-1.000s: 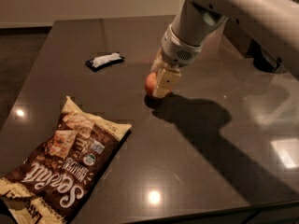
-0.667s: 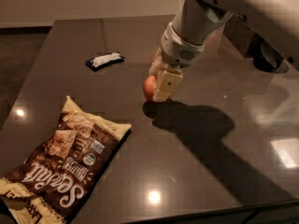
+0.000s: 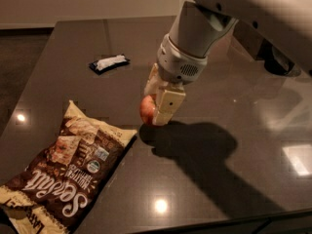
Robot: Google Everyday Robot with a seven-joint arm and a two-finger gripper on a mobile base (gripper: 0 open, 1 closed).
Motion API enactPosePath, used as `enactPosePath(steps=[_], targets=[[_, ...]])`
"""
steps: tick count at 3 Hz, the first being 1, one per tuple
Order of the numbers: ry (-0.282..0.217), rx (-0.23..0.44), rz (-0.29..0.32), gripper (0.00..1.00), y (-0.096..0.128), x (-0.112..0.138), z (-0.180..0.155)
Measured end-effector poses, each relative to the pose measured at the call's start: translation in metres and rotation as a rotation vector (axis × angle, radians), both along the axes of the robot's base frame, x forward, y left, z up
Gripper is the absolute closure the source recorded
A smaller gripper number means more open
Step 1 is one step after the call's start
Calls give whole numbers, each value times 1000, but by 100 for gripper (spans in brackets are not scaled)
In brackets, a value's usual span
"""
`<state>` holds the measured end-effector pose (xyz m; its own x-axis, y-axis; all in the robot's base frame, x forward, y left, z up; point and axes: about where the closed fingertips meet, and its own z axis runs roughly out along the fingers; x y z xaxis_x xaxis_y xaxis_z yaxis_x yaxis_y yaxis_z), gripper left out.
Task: Move apple near brown chip bag
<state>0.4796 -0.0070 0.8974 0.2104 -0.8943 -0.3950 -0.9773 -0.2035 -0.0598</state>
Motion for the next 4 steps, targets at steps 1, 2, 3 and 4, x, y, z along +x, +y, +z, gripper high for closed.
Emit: enactPosePath(steps=[1, 2, 3, 4], targets=[[26, -3, 30, 98, 10, -18, -12], [39, -6, 42, 74, 15, -26, -20], [46, -8, 38, 51, 16, -28, -28], [46, -3, 38, 28, 19, -30, -31]])
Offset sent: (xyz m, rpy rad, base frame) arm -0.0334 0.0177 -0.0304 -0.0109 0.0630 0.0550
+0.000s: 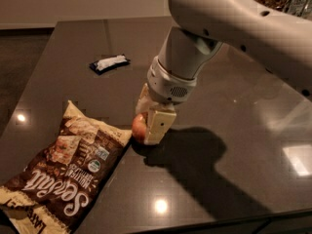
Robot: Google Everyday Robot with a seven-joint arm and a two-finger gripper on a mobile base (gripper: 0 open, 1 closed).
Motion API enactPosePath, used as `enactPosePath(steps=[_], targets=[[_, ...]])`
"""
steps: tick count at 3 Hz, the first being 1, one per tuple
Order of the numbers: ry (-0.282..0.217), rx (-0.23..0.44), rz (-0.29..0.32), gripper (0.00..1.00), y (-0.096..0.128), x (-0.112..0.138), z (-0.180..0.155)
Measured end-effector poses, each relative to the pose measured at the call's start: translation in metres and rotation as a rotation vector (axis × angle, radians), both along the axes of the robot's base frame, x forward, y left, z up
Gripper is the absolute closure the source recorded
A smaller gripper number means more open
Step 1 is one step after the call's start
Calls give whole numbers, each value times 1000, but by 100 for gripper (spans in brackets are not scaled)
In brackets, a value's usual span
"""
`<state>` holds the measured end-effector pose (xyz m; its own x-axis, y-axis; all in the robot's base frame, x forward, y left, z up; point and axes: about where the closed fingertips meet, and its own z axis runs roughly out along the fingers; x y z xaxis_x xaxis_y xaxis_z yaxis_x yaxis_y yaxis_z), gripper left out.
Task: Move apple near brown chip bag
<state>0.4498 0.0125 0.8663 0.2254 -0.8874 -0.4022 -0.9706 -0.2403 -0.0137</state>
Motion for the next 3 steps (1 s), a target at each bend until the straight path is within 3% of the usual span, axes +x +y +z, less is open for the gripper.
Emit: enactPosePath(steps=[1, 3], targets=[[-2, -1, -5, 5, 1, -2, -4], [-4, -1, -5, 0, 1, -3, -5]])
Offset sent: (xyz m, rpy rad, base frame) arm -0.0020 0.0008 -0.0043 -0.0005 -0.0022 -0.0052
